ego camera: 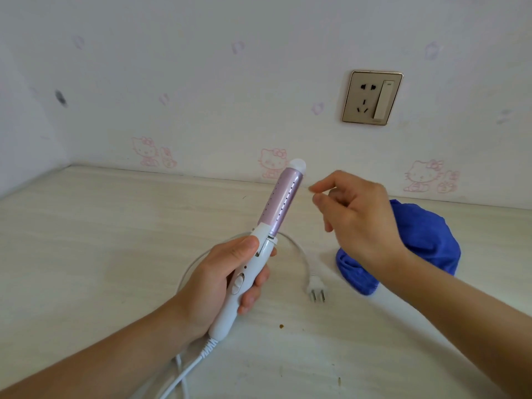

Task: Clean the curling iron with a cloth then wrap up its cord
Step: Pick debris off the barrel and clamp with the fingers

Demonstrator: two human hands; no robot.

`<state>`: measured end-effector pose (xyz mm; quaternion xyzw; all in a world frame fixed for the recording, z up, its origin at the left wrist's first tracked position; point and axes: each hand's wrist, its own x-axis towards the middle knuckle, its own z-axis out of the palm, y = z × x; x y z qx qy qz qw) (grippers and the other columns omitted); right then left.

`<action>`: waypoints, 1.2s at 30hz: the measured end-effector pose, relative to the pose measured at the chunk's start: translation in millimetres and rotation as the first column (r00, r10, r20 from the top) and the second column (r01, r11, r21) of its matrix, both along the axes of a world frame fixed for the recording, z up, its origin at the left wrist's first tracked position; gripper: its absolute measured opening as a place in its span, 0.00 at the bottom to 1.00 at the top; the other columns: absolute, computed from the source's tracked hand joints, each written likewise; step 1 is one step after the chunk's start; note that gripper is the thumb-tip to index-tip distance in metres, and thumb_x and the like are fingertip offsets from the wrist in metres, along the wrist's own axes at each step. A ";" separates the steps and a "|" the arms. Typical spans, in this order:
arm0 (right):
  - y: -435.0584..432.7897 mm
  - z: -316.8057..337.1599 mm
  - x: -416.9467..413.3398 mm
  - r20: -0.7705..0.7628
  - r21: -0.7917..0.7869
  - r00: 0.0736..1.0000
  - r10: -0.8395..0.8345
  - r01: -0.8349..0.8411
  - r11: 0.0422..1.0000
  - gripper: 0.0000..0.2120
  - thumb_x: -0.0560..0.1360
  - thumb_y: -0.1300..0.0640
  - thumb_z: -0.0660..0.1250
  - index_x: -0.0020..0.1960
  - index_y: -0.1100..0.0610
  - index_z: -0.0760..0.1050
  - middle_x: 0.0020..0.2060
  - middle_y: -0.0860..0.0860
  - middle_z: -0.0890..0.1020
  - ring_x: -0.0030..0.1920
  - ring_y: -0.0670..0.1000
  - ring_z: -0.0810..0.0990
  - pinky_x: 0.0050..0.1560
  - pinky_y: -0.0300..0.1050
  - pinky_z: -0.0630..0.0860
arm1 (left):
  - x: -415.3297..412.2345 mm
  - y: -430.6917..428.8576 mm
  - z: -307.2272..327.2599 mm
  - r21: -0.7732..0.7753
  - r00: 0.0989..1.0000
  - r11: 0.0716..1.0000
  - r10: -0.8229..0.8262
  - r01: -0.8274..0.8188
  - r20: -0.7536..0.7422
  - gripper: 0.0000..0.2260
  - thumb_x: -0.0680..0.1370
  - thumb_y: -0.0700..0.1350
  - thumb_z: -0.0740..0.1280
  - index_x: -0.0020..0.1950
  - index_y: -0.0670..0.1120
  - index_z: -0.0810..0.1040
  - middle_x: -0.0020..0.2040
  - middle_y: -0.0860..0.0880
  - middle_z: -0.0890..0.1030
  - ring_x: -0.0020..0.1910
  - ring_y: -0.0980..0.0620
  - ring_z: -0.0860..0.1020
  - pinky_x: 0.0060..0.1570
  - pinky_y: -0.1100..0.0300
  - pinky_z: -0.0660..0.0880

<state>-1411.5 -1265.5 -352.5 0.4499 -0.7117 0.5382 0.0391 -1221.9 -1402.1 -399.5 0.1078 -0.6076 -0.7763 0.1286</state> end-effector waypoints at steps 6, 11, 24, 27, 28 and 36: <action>0.3 -25.5 36.4 -0.078 0.118 0.985 0.155 -0.145 0.982 0.05 0.78 0.63 0.69 0.48 0.54 0.80 0.26 0.52 0.77 0.25 0.53 0.73 0.29 0.47 0.72 | 0.3 -0.2 0.6 0.033 1.000 0.999 0.024 -0.024 -0.007 0.26 0.77 0.56 0.64 0.59 0.33 0.77 0.36 0.41 0.74 0.23 0.50 0.68 0.24 0.61 0.65; -0.8 -1.2 5.2 -0.011 0.025 1.000 0.019 -0.019 1.000 0.06 0.79 0.64 0.68 0.48 0.55 0.81 0.25 0.54 0.79 0.23 0.44 0.72 0.28 0.34 0.69 | 0.0 2.3 2.2 -0.006 1.000 1.000 0.001 -0.001 -0.006 0.28 0.74 0.57 0.67 0.59 0.32 0.76 0.35 0.43 0.74 0.23 0.50 0.68 0.24 0.61 0.64; -2.1 -3.7 11.5 0.075 0.021 0.996 0.038 -0.039 0.999 0.07 0.79 0.63 0.68 0.47 0.53 0.81 0.24 0.53 0.79 0.23 0.42 0.72 0.28 0.33 0.68 | -1.2 2.1 0.7 -0.065 1.000 0.998 -0.002 0.003 0.007 0.29 0.72 0.60 0.68 0.58 0.35 0.78 0.36 0.43 0.75 0.24 0.50 0.69 0.25 0.60 0.65; -3.7 -21.7 30.0 0.082 0.058 0.994 0.077 -0.082 0.995 0.08 0.79 0.63 0.69 0.45 0.51 0.80 0.24 0.50 0.79 0.22 0.43 0.71 0.26 0.35 0.67 | -1.0 0.3 -0.5 -0.078 1.000 0.997 0.012 -0.011 0.006 0.29 0.73 0.61 0.68 0.57 0.36 0.78 0.36 0.42 0.75 0.24 0.50 0.69 0.26 0.60 0.65; -3.5 -28.2 38.9 0.075 0.080 0.991 0.110 -0.116 0.990 0.10 0.79 0.63 0.69 0.44 0.49 0.78 0.24 0.50 0.79 0.22 0.44 0.71 0.26 0.35 0.66 | -0.6 -0.5 -1.0 -0.082 1.000 0.996 0.021 -0.020 0.004 0.28 0.73 0.61 0.68 0.56 0.36 0.78 0.36 0.41 0.75 0.24 0.50 0.69 0.26 0.60 0.65; -2.8 -5.8 12.5 0.050 0.011 0.999 0.012 -0.013 1.000 0.08 0.79 0.62 0.68 0.46 0.51 0.81 0.25 0.54 0.80 0.23 0.42 0.73 0.28 0.33 0.68 | -1.0 1.5 0.7 -0.084 1.000 0.996 0.007 -0.005 0.014 0.29 0.72 0.60 0.68 0.58 0.36 0.78 0.37 0.42 0.74 0.24 0.50 0.69 0.25 0.60 0.66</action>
